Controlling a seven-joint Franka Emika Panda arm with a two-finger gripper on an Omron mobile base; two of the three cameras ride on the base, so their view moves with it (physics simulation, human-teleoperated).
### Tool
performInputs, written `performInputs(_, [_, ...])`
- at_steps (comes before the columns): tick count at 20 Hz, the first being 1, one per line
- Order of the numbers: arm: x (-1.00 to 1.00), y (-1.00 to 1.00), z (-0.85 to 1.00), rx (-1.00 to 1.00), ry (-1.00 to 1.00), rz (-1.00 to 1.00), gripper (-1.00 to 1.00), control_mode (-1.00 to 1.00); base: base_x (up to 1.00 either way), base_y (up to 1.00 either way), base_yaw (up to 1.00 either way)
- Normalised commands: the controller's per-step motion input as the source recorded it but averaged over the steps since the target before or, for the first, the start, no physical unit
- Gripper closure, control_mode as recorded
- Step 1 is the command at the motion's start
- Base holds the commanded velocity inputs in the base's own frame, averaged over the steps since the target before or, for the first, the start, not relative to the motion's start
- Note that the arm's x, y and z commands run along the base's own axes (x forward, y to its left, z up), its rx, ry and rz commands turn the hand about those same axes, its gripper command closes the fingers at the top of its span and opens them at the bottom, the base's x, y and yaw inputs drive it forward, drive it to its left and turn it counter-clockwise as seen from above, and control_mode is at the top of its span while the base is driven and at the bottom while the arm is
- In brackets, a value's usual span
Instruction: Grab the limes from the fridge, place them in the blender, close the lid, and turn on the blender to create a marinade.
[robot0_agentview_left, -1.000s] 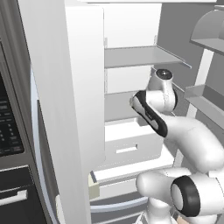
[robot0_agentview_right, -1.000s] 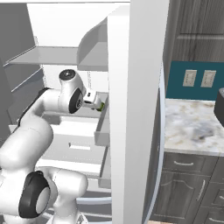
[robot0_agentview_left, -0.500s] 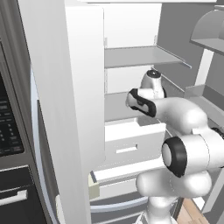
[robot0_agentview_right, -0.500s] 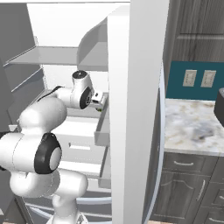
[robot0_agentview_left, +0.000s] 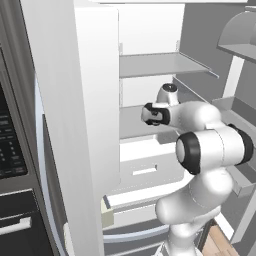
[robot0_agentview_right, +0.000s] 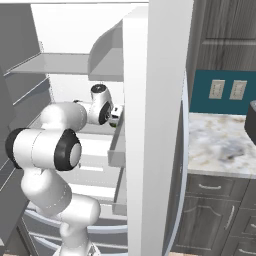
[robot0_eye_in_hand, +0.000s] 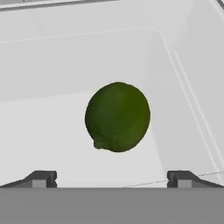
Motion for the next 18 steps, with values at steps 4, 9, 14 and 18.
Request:
performInputs(4, [0.5, -0.15, -0.23, 0.0, 0.0, 0.0, -1.0, -1.0, 0.0, 0.0, 0.0])
performInputs(9, [0.57, -0.06, -0.16, 0.0, 0.03, 0.0, -1.0, -1.0, 0.0, 0.0, 0.0])
performInputs(14, [0.42, 0.0, -0.21, 0.0, 0.05, 0.0, -1.0, -1.0, 0.0, 0.0, 0.0])
performInputs(18, [0.05, 0.0, -0.41, 0.0, 0.03, 0.0, -1.0, -1.0, 0.0, 0.0, 0.0])
